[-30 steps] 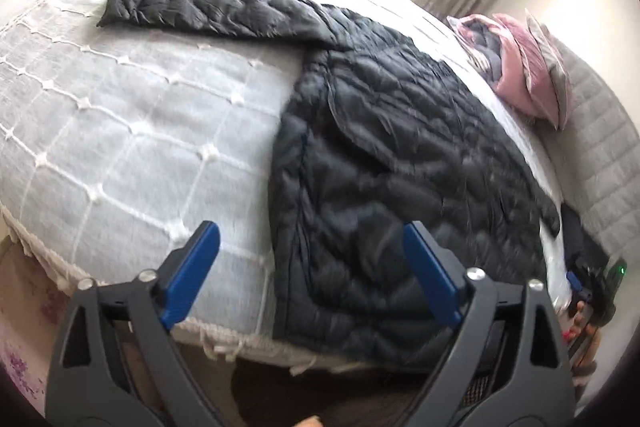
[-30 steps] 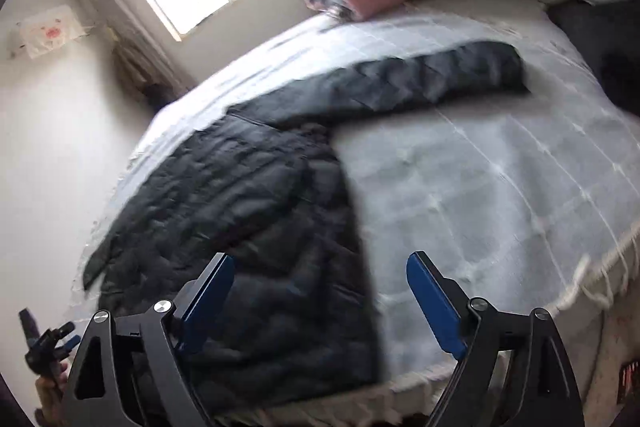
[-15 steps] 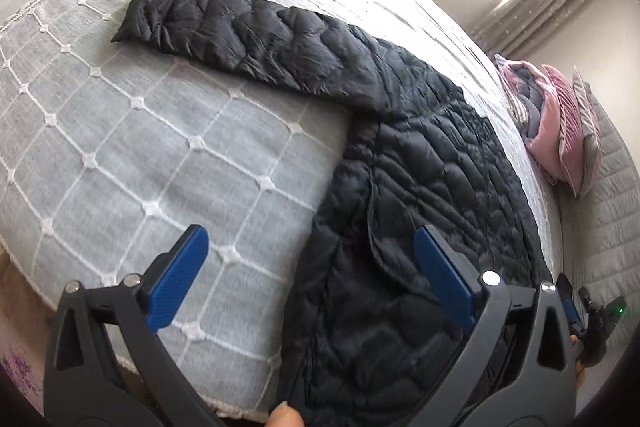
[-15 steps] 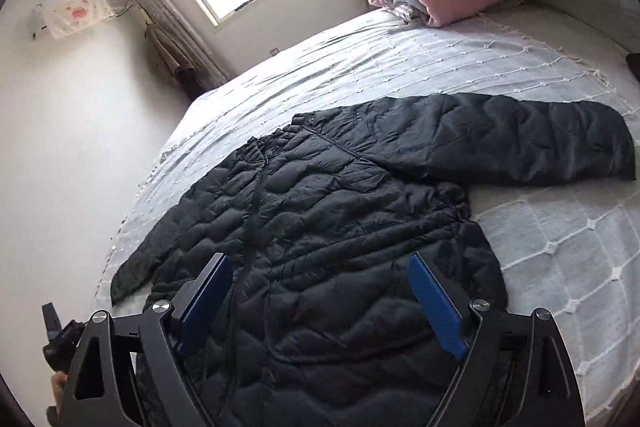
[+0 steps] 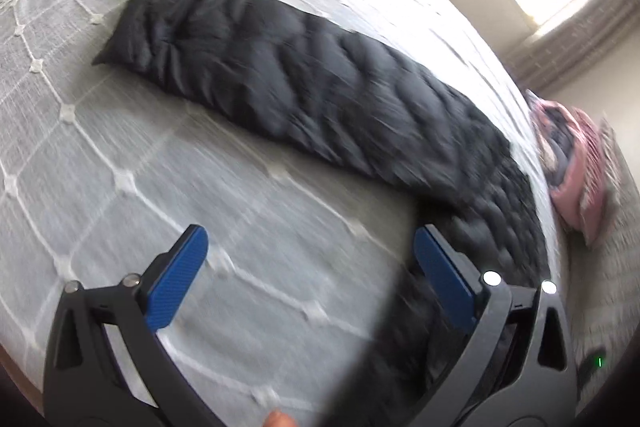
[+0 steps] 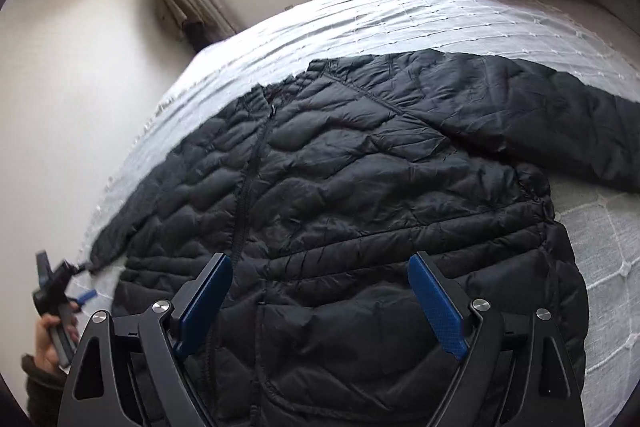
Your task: Fold large clothes
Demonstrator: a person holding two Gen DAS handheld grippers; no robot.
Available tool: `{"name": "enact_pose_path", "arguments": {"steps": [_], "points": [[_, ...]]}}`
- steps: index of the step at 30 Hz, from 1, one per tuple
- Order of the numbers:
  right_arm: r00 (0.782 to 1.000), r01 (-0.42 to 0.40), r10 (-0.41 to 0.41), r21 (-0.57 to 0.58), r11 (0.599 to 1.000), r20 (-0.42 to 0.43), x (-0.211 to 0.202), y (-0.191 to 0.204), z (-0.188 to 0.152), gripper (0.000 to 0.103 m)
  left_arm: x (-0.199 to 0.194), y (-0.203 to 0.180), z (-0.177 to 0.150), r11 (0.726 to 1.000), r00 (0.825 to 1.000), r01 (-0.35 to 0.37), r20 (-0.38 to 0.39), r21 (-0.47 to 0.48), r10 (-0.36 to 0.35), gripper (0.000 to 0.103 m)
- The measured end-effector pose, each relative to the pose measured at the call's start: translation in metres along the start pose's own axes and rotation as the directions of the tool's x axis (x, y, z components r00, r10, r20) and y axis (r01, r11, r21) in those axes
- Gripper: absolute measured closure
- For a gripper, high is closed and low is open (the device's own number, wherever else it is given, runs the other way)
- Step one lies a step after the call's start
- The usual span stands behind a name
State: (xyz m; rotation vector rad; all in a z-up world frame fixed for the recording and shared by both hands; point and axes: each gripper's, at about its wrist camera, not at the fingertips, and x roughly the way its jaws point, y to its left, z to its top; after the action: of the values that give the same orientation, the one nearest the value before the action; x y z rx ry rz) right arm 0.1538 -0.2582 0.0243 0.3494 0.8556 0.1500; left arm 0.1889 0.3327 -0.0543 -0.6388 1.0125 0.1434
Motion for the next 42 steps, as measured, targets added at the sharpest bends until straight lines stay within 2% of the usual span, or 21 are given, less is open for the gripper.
{"name": "enact_pose_path", "arguments": {"steps": [2,5,8,13,14,16,17,18,19,20,22,27,33,37,42], "points": [[1.0,0.011,-0.011,-0.036,0.999,-0.01,0.005,0.006,-0.001,0.012,0.011,0.009,0.007,0.999,1.0,-0.017,0.013,-0.045,0.018,0.001],[0.999,0.036,-0.037,-0.074,0.997,-0.014,0.01,0.01,-0.003,0.012,0.023,0.02,0.017,0.993,0.998,0.005,0.056,-0.121,0.002,0.001],[0.998,0.064,-0.065,-0.082,0.995,-0.016,0.015,0.007,-0.004,0.012,0.025,0.02,0.028,0.992,0.991,0.003,0.134,-0.124,0.014,0.001],[0.995,0.092,-0.094,-0.05,0.994,-0.023,0.015,-0.006,-0.005,0.012,0.032,0.027,0.047,0.987,0.982,0.002,0.186,-0.159,0.028,0.001],[0.995,0.097,-0.098,-0.044,0.994,-0.019,0.013,-0.009,-0.005,0.012,0.032,0.027,0.049,0.986,0.98,0.002,0.197,-0.166,0.031,0.004],[0.995,0.098,-0.098,-0.034,0.995,-0.01,0.01,-0.012,-0.005,0.012,0.031,0.032,0.057,0.981,0.975,0.013,0.222,-0.192,0.031,0.013],[0.995,0.096,-0.096,-0.029,0.995,-0.007,0.008,-0.013,-0.005,0.012,0.031,0.036,0.059,0.979,0.973,0.021,0.231,-0.205,0.028,0.032],[0.996,0.094,-0.094,-0.026,0.995,-0.006,0.008,-0.014,-0.005,0.012,0.031,0.04,0.062,0.974,0.972,0.022,0.231,-0.225,0.031,0.044],[0.996,0.092,-0.092,-0.022,0.996,-0.007,0.007,-0.016,-0.005,0.012,0.031,0.042,0.064,0.971,0.973,0.02,0.229,-0.239,0.037,0.071],[0.996,0.091,-0.091,-0.021,0.996,-0.007,0.006,-0.017,-0.005,0.012,0.03,0.045,0.065,0.967,0.972,0.02,0.231,-0.253,0.041,0.092],[0.996,0.092,-0.092,-0.022,0.995,-0.004,0.004,-0.017,-0.005,0.012,0.02,0.045,0.066,0.965,0.959,0.059,0.283,-0.255,0.016,0.093],[0.995,0.102,-0.102,-0.005,0.995,-0.006,0.002,-0.02,-0.004,0.012,-0.012,0.014,0.067,0.992,0.919,0.065,0.394,-0.109,-0.017,0.097],[0.996,0.092,-0.092,0.016,0.996,-0.007,0.0,-0.022,-0.005,0.012,-0.042,-0.04,0.067,0.995,0.878,0.084,0.467,0.056,-0.1,0.099],[0.997,0.08,-0.08,0.025,0.996,0.0,-0.004,-0.022,-0.004,0.012,-0.056,-0.09,0.067,0.978,0.865,0.114,0.467,0.174,-0.184,0.099],[0.998,0.068,-0.069,0.034,0.997,0.003,-0.006,-0.023,-0.003,0.012,-0.064,-0.149,0.051,0.934,0.858,0.165,0.421,0.318,-0.295,0.099]]}}
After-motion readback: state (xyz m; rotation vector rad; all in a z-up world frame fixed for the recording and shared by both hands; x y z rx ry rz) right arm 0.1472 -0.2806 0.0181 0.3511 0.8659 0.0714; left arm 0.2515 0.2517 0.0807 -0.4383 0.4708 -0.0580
